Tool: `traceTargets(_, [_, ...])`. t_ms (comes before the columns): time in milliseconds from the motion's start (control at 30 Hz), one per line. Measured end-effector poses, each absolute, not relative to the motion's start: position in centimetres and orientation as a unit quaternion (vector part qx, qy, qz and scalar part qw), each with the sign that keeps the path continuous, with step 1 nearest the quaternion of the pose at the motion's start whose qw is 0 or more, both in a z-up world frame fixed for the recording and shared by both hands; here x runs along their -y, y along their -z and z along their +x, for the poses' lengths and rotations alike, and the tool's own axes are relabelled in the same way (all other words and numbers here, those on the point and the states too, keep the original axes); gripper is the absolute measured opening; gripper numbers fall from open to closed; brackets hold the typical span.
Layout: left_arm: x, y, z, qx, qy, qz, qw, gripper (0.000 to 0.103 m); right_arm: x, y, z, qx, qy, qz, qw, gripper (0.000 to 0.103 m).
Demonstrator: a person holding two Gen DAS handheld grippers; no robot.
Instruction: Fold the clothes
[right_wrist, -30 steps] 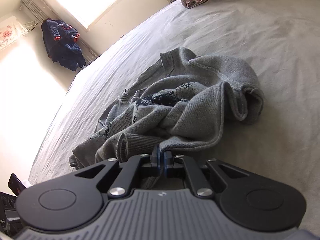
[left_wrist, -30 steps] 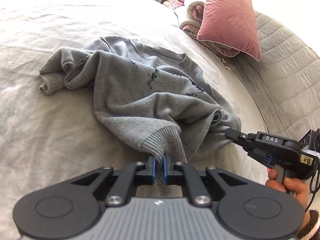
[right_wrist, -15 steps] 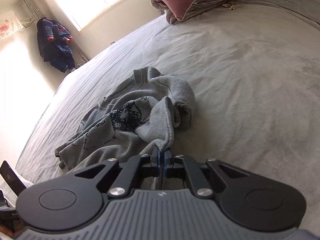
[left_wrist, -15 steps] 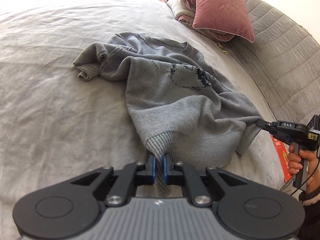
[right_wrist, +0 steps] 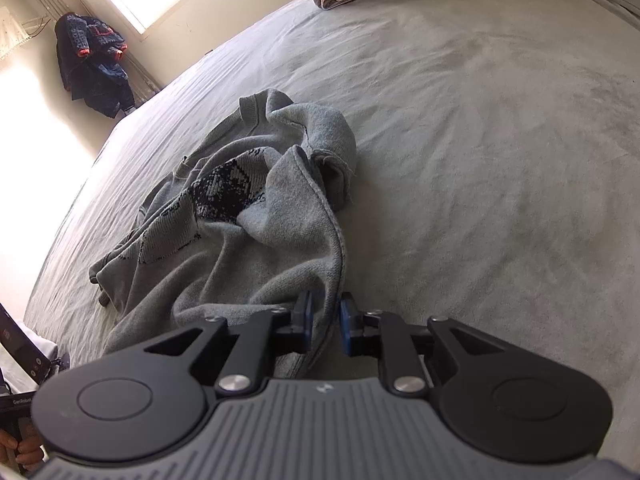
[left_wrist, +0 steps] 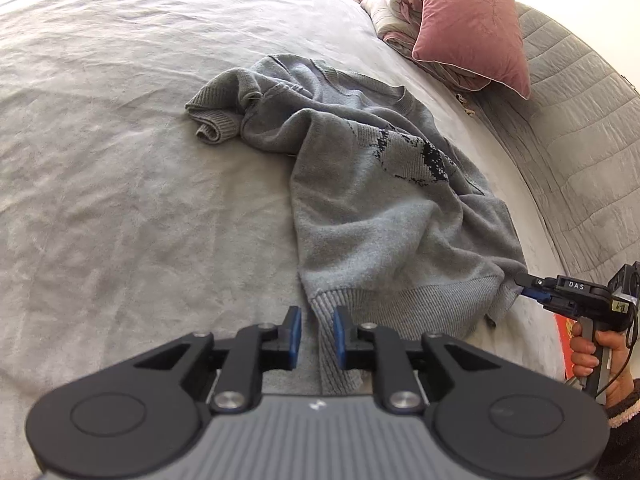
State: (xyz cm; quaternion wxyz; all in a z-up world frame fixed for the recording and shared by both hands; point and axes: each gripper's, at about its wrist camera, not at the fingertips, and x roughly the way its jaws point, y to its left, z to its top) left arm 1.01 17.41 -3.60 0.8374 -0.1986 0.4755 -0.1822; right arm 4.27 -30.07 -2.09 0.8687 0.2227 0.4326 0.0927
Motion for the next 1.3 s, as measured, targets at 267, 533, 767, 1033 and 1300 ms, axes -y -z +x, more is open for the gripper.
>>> traceTargets(267, [-17.0, 4.1, 1.2, -0.484, 0.18, -0.191, 0.835, 0.02, 28.2, 3.3, 3.8, -0.467, -0.122, 0.191, 0.855, 0.037])
traceTargets(533, [-15.8, 3.9, 1.4, -0.485, 0.19, -0.179, 0.835, 0.02, 25.0, 3.7, 3.3, -0.469, -0.152, 0.127, 0.861, 0.015])
traceTargets(767, [-15.8, 3.9, 1.4, -0.485, 0.188, -0.174, 0.836, 0.02, 24.8, 3.6, 3.2, -0.466, -0.153, 0.118, 0.863, 0.01])
traceTargets(1033, [-16.0, 3.8, 1.4, -0.482, 0.188, -0.175, 0.837, 0.02, 24.7, 3.4, 3.2, -0.464, -0.15, 0.112, 0.866, 0.009])
traceTargets(1300, [-15.9, 3.8, 1.4, -0.483, 0.19, -0.173, 0.837, 0.02, 24.7, 3.4, 3.2, -0.464, -0.148, 0.111, 0.866, 0.009])
